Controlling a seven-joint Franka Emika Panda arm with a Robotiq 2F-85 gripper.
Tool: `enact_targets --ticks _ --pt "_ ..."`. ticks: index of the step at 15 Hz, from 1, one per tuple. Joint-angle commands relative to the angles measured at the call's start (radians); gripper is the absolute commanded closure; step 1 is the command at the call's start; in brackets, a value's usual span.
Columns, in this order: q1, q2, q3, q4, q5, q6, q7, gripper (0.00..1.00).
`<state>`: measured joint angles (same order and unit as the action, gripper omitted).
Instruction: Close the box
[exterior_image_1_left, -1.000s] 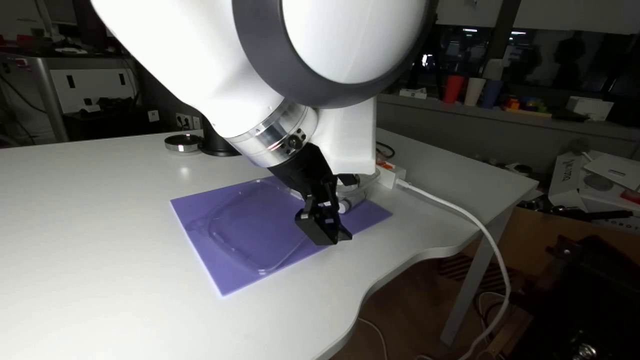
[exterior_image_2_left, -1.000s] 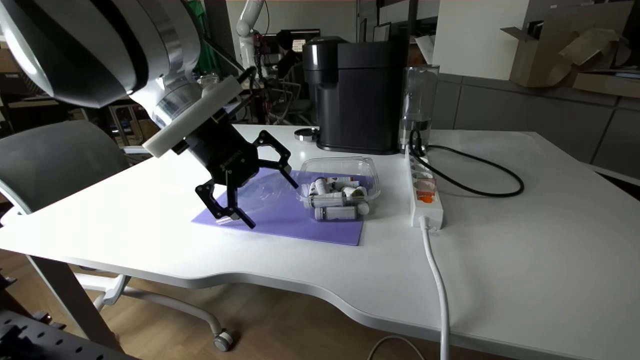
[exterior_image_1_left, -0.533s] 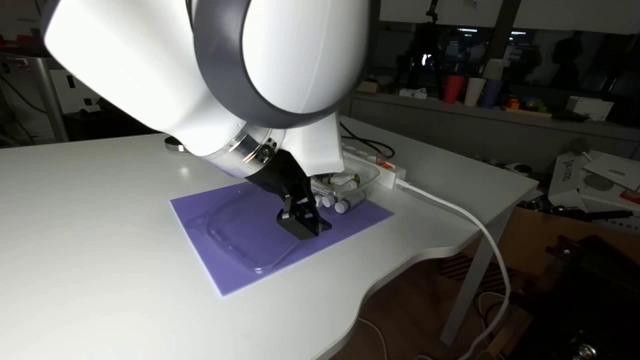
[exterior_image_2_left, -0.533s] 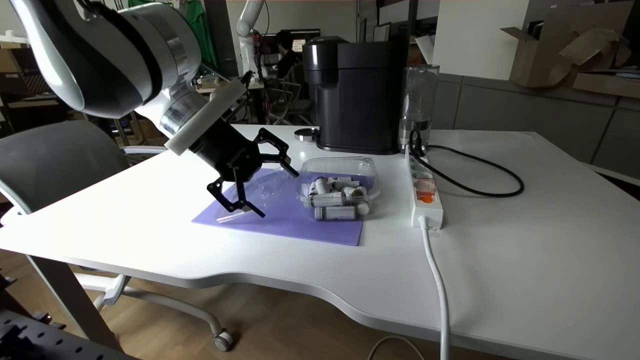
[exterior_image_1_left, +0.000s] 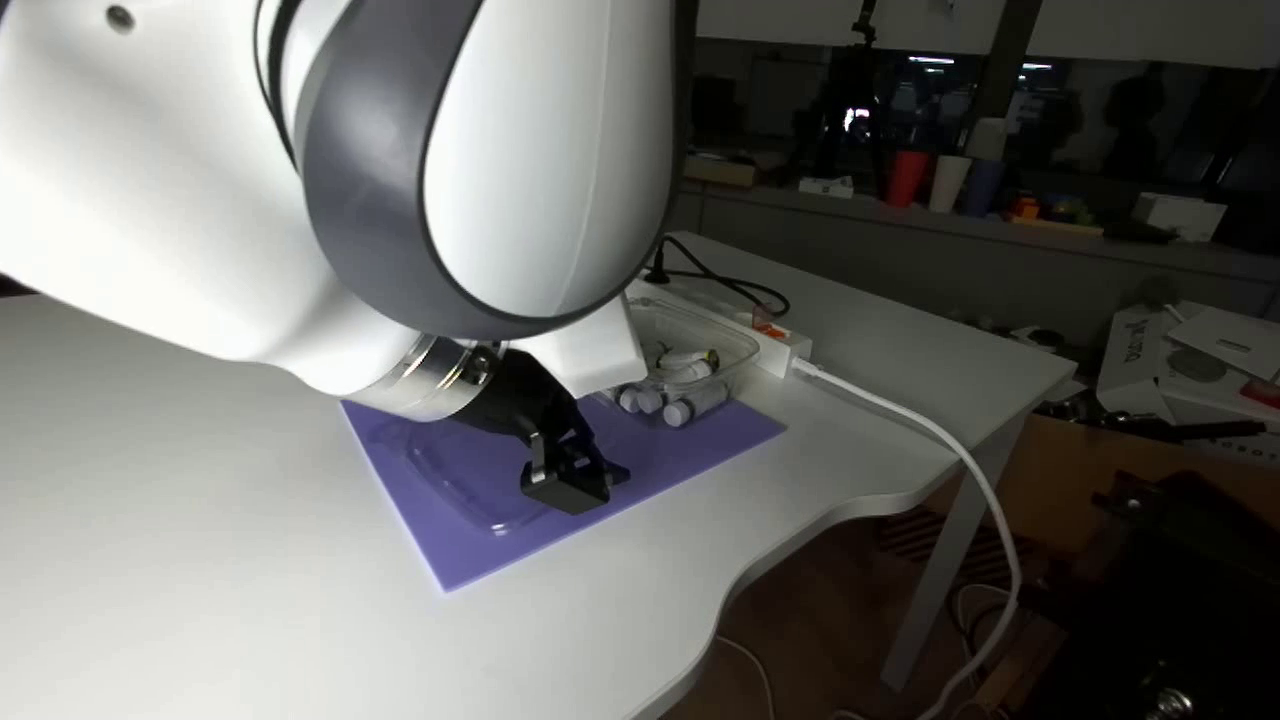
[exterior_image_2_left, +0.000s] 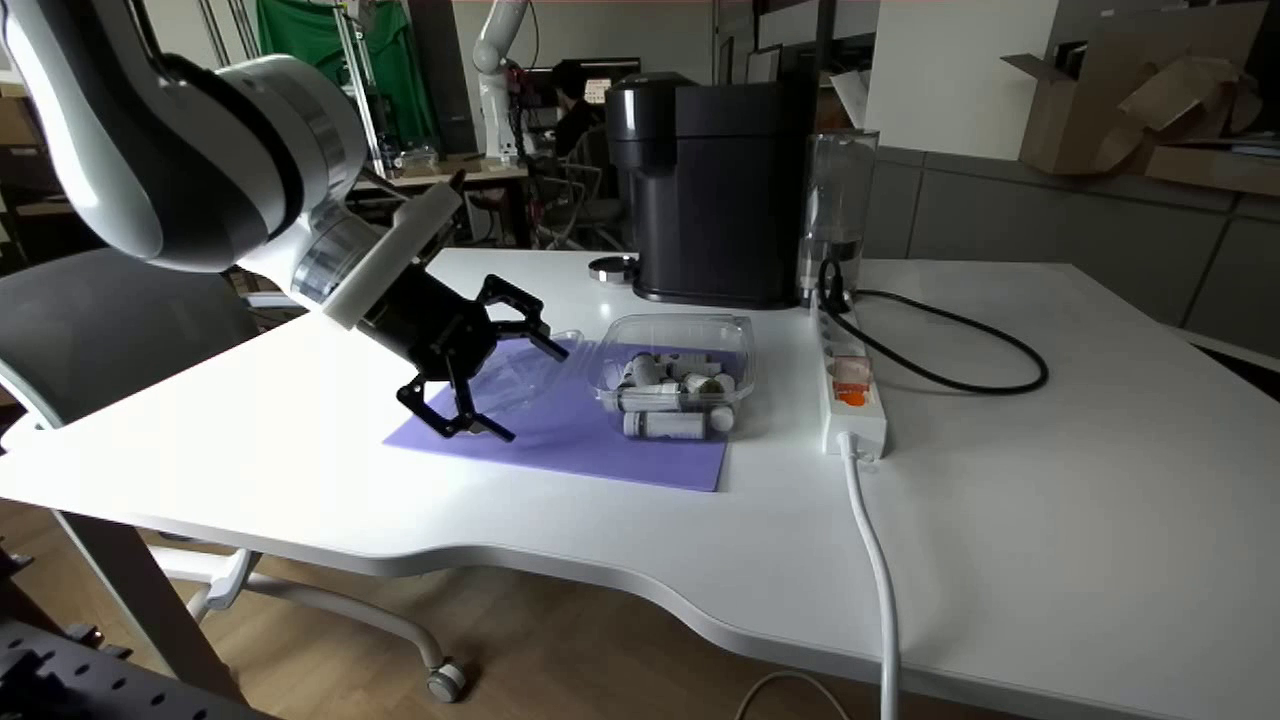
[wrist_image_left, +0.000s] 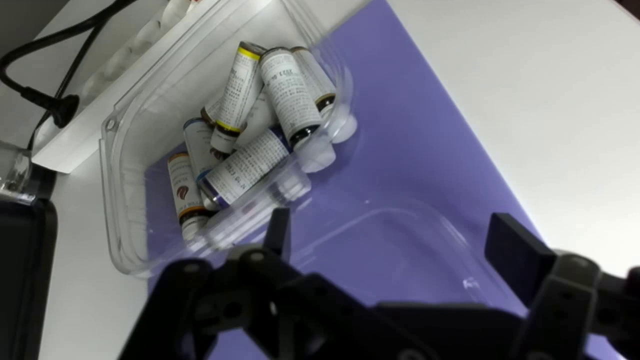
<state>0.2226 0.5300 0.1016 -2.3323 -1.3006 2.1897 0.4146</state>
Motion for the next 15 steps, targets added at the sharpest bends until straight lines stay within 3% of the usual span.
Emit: enact_targets --ticks 1,6,15 --pt "0.024 0.005 0.024 0.000 -0.064 -0.058 0.034 0.00" --pt "0.049 0.007 0.046 0.007 -0.140 -0.133 0.130 0.00" --pt "0.032 -0.033 0.072 0.003 -0.125 -0.151 0.532 0.00"
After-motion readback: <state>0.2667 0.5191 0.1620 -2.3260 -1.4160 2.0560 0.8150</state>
